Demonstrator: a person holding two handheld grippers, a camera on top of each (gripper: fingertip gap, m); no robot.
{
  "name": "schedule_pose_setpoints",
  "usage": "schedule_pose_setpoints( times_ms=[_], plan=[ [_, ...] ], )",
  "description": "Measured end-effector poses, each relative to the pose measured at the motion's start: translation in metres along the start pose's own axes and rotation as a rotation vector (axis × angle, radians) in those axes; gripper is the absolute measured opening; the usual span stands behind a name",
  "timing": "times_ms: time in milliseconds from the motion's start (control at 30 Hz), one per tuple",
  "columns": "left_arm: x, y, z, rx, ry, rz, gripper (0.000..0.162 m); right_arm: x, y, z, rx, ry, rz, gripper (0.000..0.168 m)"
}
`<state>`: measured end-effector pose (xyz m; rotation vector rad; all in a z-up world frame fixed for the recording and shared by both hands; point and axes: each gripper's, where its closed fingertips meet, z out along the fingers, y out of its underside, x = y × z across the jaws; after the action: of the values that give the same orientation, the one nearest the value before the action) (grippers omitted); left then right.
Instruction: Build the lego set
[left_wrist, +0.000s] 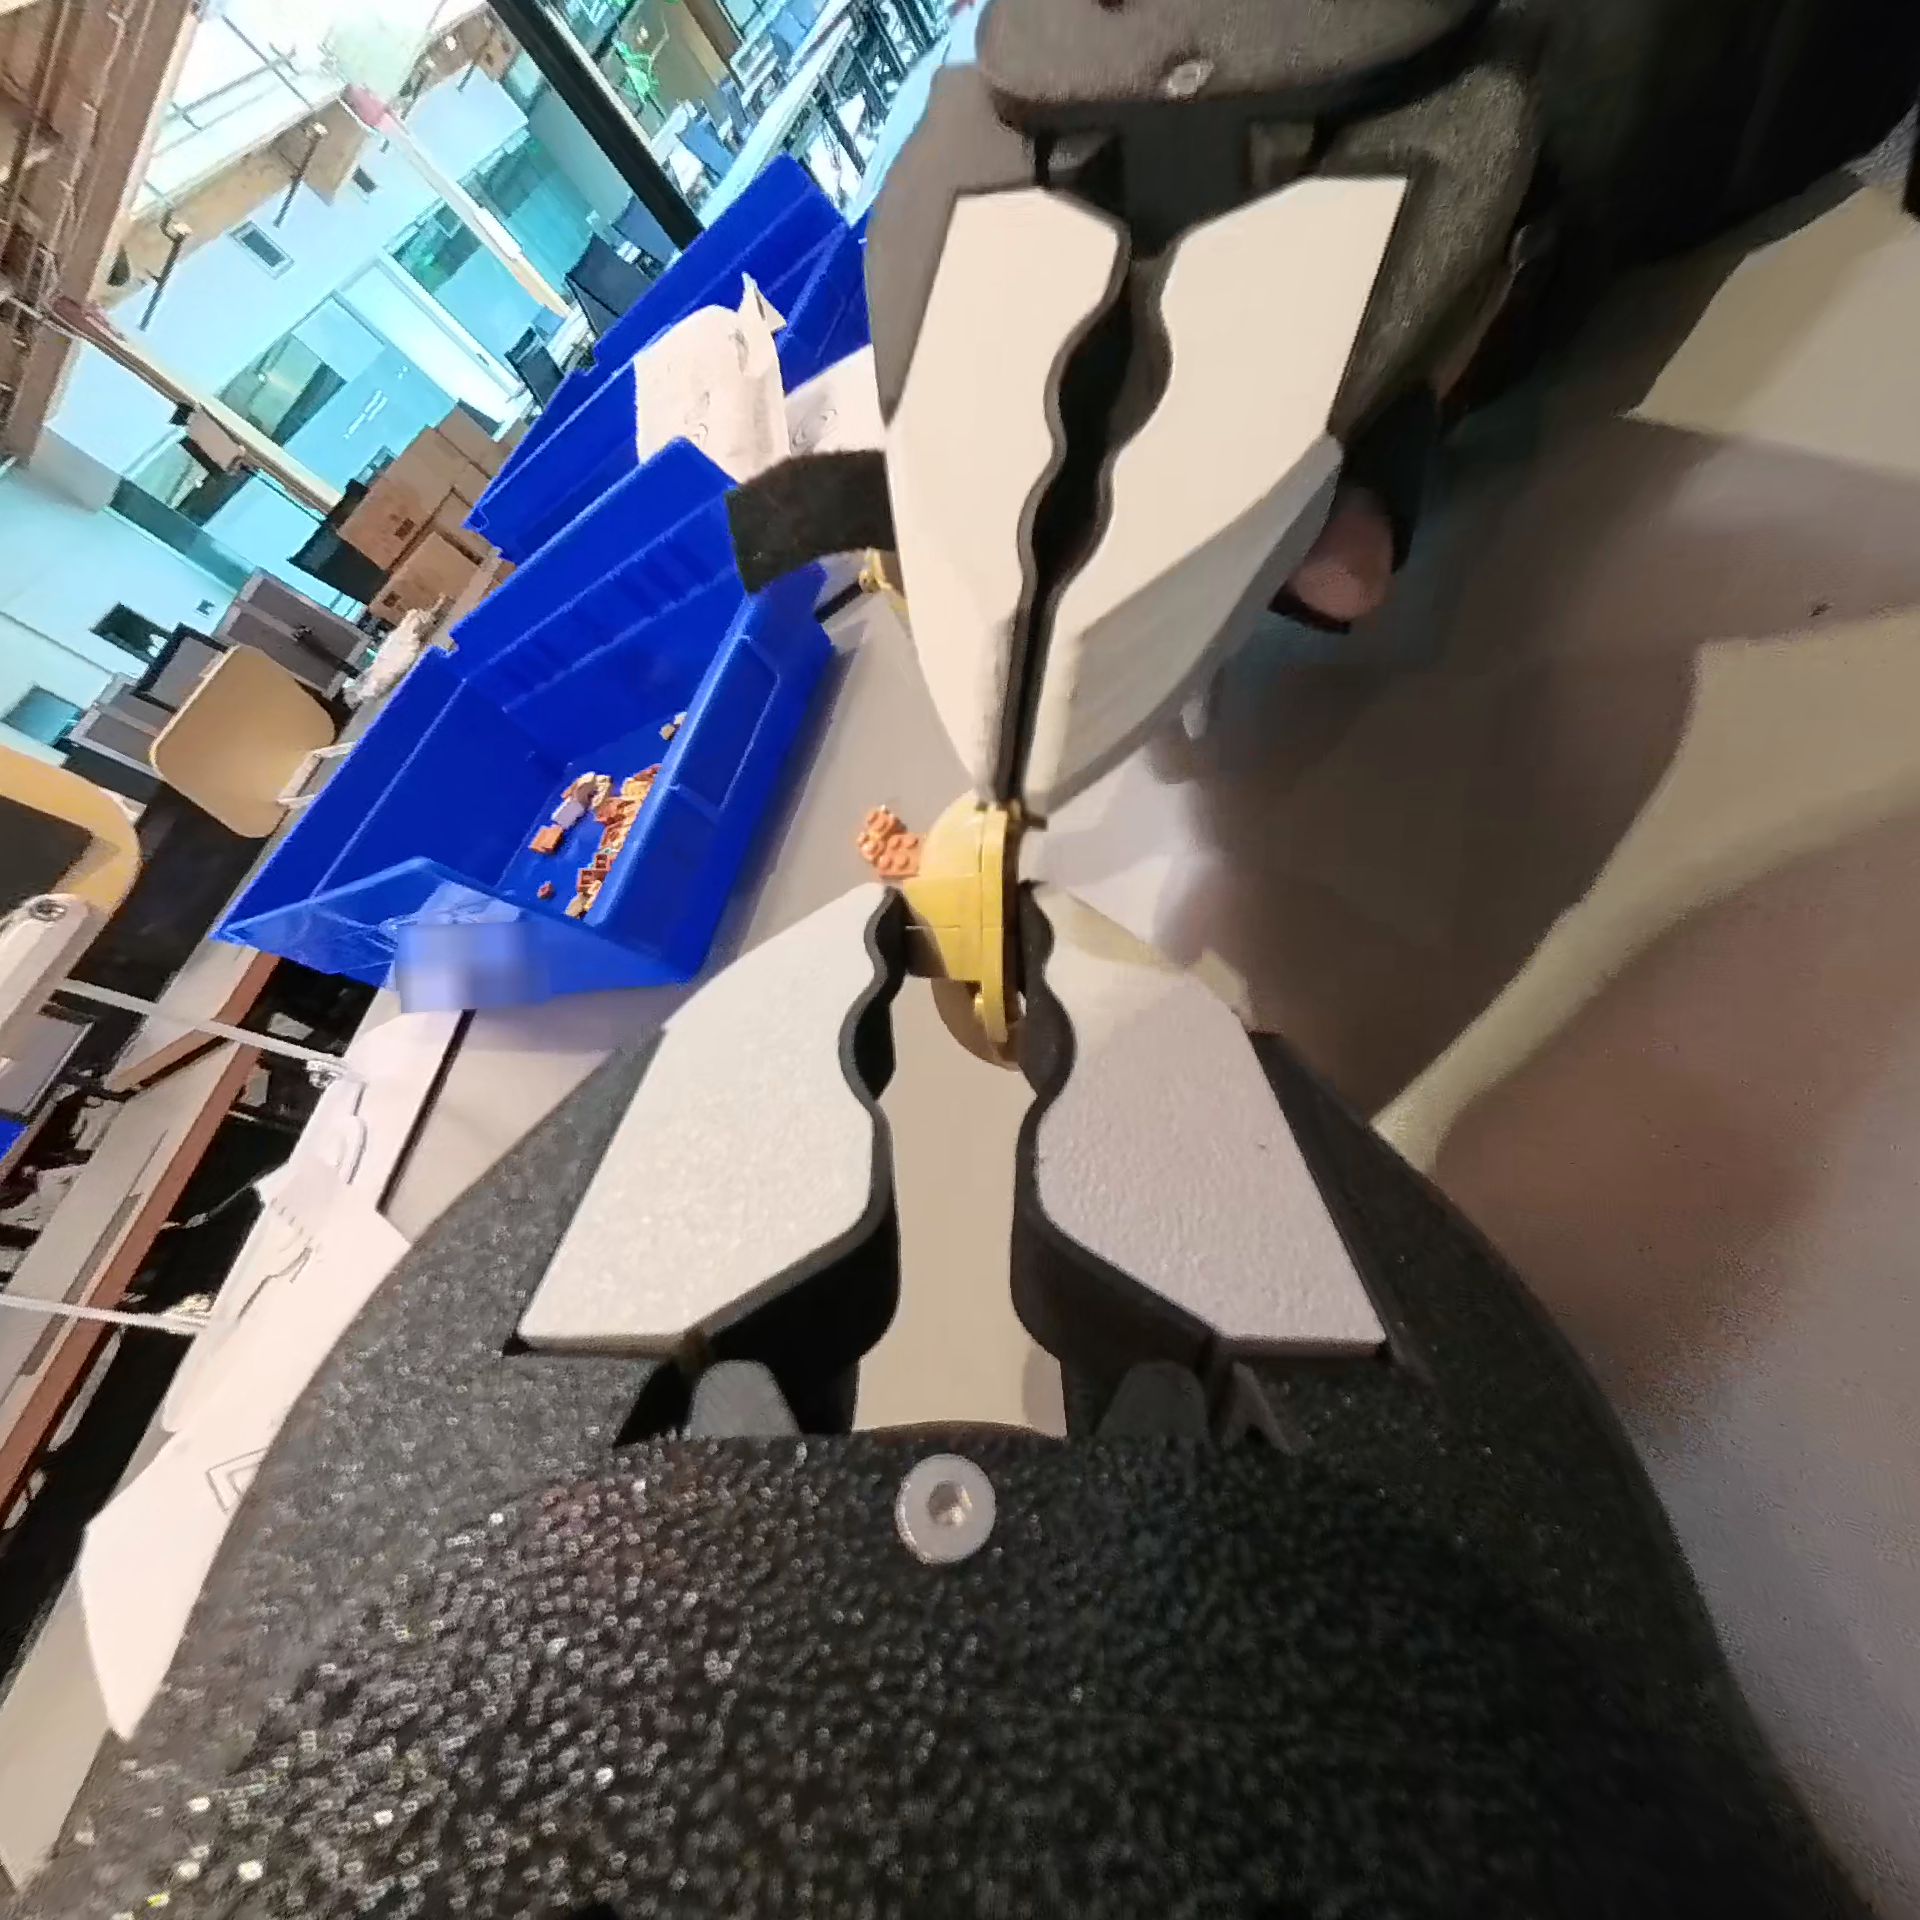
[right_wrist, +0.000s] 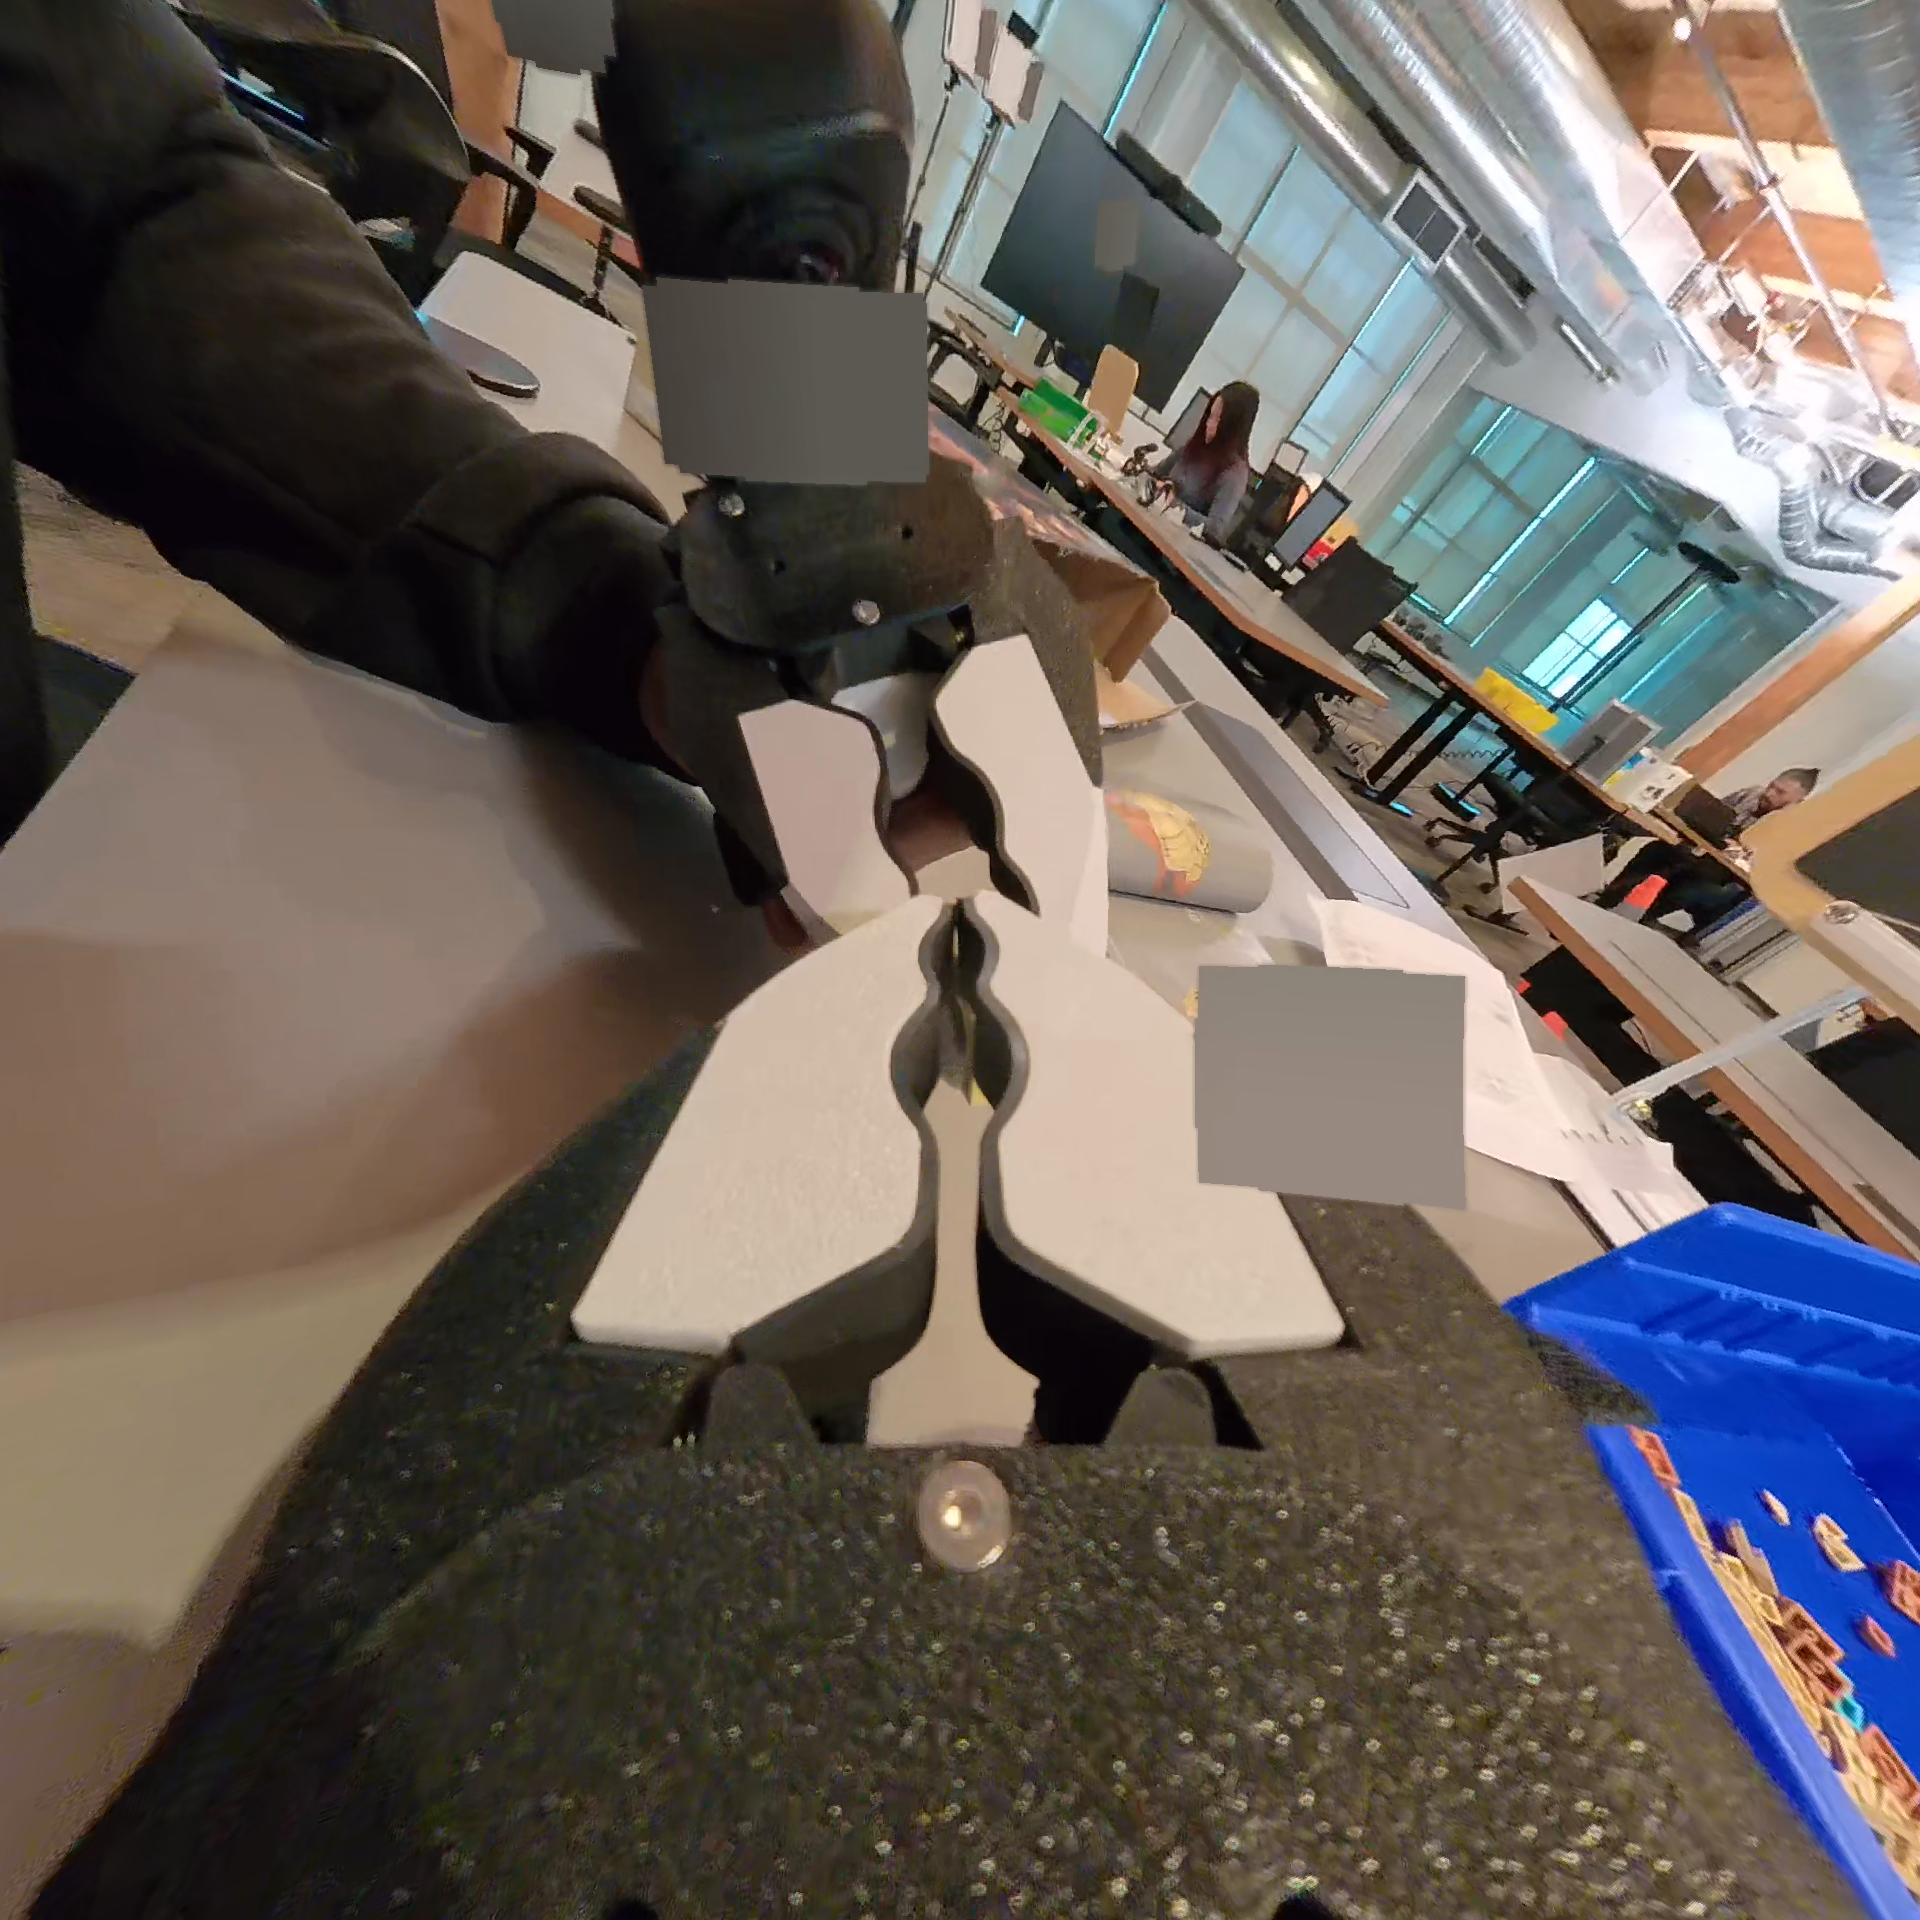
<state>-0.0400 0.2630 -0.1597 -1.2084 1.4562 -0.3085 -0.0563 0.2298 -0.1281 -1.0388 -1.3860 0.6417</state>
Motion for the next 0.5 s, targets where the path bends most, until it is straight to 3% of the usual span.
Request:
schedule_pose_setpoints(
  times_ms=[233, 500],
  plan=[
    [-0.001, -0.003, -0.003, 0.015, -0.001, 0.003, 0.020, 0.010, 0.011, 0.000, -0.054, 0.009, 0.065, 0.018],
    [0.000, -0.006, -0.004, 0.033, 0.003, -0.001, 0.019, 0.008, 0.014, 0.002, -0.064, 0.003, 0.055, 0.016]
  ],
)
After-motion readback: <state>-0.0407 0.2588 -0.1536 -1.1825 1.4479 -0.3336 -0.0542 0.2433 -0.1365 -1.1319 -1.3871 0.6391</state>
